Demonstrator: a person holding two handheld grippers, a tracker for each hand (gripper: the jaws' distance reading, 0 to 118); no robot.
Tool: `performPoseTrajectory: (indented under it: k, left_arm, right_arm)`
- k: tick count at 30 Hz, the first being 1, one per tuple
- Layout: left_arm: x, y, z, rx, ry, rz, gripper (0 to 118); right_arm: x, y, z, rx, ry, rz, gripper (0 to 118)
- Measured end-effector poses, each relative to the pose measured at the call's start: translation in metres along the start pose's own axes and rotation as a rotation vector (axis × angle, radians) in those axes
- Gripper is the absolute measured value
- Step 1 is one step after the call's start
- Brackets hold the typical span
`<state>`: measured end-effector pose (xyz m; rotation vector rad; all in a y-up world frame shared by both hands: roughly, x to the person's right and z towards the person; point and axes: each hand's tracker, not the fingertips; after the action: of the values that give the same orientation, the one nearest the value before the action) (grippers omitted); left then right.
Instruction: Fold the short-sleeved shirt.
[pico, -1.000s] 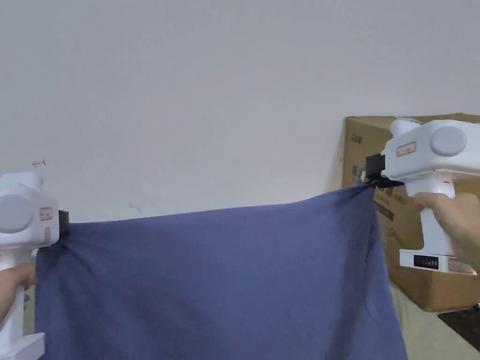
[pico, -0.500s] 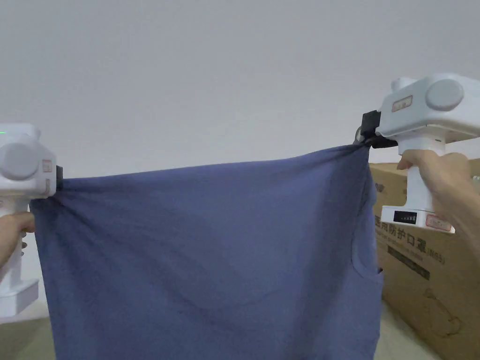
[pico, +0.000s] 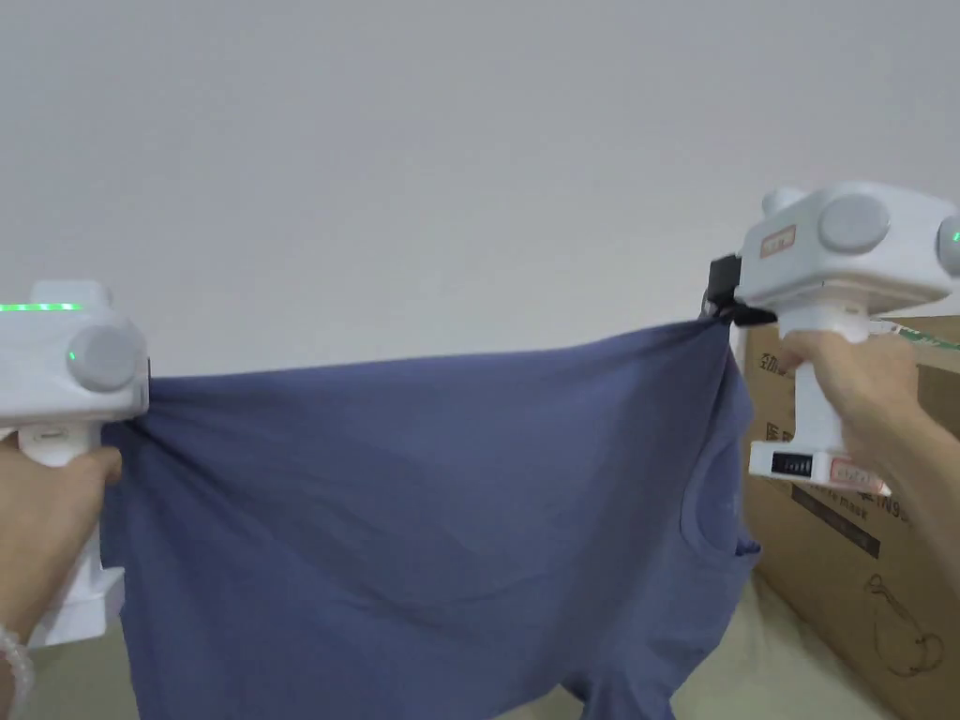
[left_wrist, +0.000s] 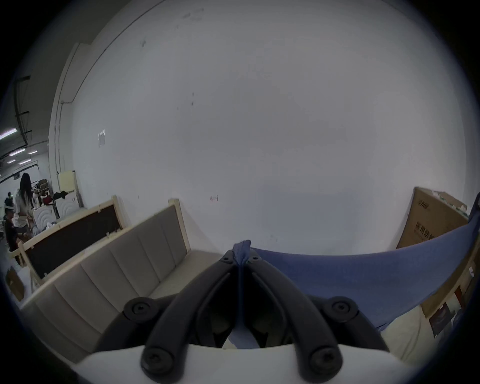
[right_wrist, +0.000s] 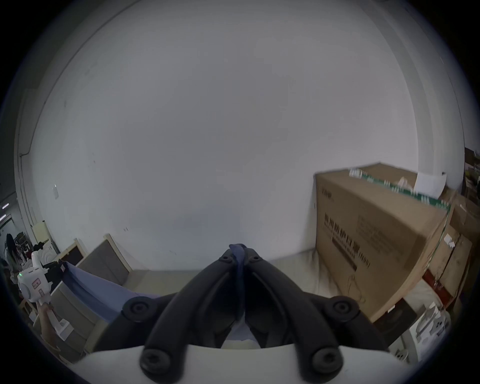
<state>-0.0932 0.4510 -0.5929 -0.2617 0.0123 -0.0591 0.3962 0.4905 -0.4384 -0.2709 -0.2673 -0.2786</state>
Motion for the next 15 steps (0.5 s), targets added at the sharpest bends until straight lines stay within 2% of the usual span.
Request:
performPoseTrajectory:
  k: [8, 10, 15]
  left_arm:
    - [0.014, -0.157, -0.067, -0.245, 0.023, -0.067, 2]
    - [0.016, -0.2, -0.066, -0.322, 0.026, -0.075, 2]
    - [0.011, -0.292, -0.071, -0.5, 0.015, -0.065, 2]
  right_arm:
    - [0.035, -0.157, -0.086, -0.288, -0.06, -0.029, 4]
    - [0.045, -0.202, -0.098, -0.366, -0.079, -0.024, 4]
    - [0.067, -0.308, -0.102, -0.555, -0.115, -0.07, 4]
